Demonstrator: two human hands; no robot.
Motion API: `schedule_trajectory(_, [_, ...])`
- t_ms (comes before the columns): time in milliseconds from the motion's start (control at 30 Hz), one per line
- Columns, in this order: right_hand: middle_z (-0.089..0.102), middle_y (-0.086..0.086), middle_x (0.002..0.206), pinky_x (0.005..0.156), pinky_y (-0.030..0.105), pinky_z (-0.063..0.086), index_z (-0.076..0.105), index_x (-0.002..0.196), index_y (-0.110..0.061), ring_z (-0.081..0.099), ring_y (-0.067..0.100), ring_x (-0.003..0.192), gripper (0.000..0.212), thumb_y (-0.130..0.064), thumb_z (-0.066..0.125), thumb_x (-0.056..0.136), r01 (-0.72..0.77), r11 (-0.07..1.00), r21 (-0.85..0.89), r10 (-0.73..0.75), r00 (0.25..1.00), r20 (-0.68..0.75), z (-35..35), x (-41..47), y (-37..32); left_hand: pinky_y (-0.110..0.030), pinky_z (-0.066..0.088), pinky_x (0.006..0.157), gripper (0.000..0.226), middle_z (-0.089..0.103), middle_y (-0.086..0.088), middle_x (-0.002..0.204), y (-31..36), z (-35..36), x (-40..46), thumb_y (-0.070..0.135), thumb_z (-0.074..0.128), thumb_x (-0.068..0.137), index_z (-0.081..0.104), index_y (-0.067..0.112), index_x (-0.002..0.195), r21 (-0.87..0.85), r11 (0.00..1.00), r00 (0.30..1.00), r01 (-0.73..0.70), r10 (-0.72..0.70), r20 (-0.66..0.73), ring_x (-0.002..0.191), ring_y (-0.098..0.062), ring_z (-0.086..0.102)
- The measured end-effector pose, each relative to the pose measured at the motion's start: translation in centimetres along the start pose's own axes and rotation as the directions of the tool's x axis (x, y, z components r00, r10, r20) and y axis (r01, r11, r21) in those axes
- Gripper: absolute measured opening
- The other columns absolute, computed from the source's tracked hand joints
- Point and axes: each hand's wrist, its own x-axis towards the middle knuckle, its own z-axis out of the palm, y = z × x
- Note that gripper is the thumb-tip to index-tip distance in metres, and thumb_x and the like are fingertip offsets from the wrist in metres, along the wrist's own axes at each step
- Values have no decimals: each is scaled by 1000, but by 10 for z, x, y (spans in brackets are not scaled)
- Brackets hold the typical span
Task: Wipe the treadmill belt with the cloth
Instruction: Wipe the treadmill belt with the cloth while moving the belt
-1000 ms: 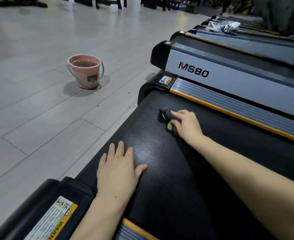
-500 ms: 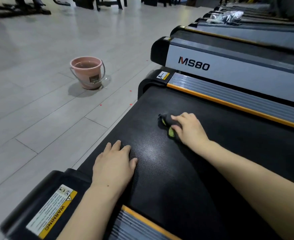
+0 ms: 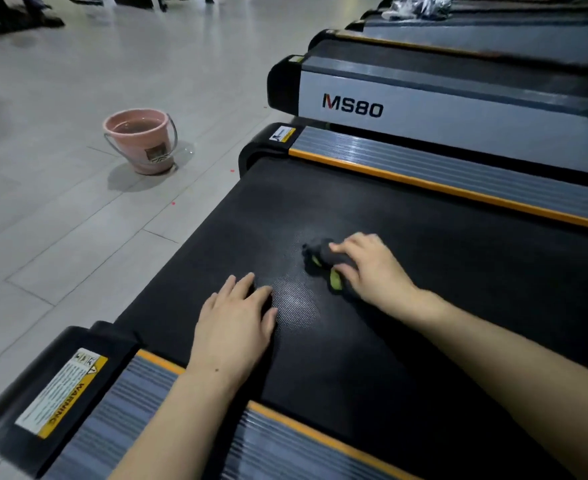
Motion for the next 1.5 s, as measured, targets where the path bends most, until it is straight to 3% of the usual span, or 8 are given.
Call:
schedule_trajectory(100, [58,8,108,89,49,49,65,117,-19,52,37,96,33,-32,68,87,-324,944,-63,323,946,-33,-6,21,48,-42,30,119,45,33,4,161,17,-1,-1,49,45,100,48,36,143,-5,1000,1000,-19,19,20,152,-22,21])
schedule_trajectory(167, [57,9,106,85,49,49,66,115,-19,51,37,92,31,-29,70,86,-354,933,-65,352,935,-46,-9,7,35,-41,29,120,47,31,3,163,26,-1,-2,51,44,100,45,36,145,15,999,998,-42,41,38,153,-23,19])
schedule_trajectory(467, [55,0,104,78,37,47,61,117,-22,50,24,90,34,-39,61,87,47,997,67,-52,995,83,-34,-91,-12,-38,29,120,46,35,4,160,46,9,0,49,46,100,47,35,144,33,988,983,-148,143,115,153,-21,21])
schedule_trajectory(667, [54,11,108,84,49,48,62,115,-17,50,38,96,32,-30,66,87,-389,913,-122,385,921,-52,-31,-29,64,-39,29,119,50,27,6,164,35,-6,-5,52,46,100,41,39,148,47,995,987,-88,81,137,153,-20,18])
schedule_trajectory(867, [53,0,104,75,37,46,59,119,-23,47,24,88,38,-38,61,85,-49,998,30,46,996,80,-44,-121,-46,-47,35,114,54,27,-2,162,48,-14,-14,56,45,98,36,38,149,109,992,955,-67,32,296,151,-30,20])
schedule_trajectory(1000, [55,-1,106,76,37,47,60,116,-21,50,24,90,33,-36,63,87,56,998,43,-59,994,87,-45,-117,-33,-43,37,112,51,33,-4,156,55,-13,-12,53,44,99,39,35,146,153,977,959,-150,107,262,148,-25,26])
schedule_trajectory(1233, [52,6,107,84,48,47,60,117,-21,47,32,97,31,-32,64,88,-336,939,-75,336,942,-18,-26,-43,14,-37,27,119,55,27,4,163,18,-10,-15,50,53,98,40,36,150,11,983,968,-184,180,173,152,-19,19])
schedule_trajectory(1500, [54,-1,109,76,35,46,58,121,-24,49,23,91,37,-38,61,87,91,993,78,-99,988,116,-41,-123,-49,-25,14,119,58,29,8,162,13,-9,-10,41,68,92,48,35,146,-197,974,970,-112,150,190,153,-15,15])
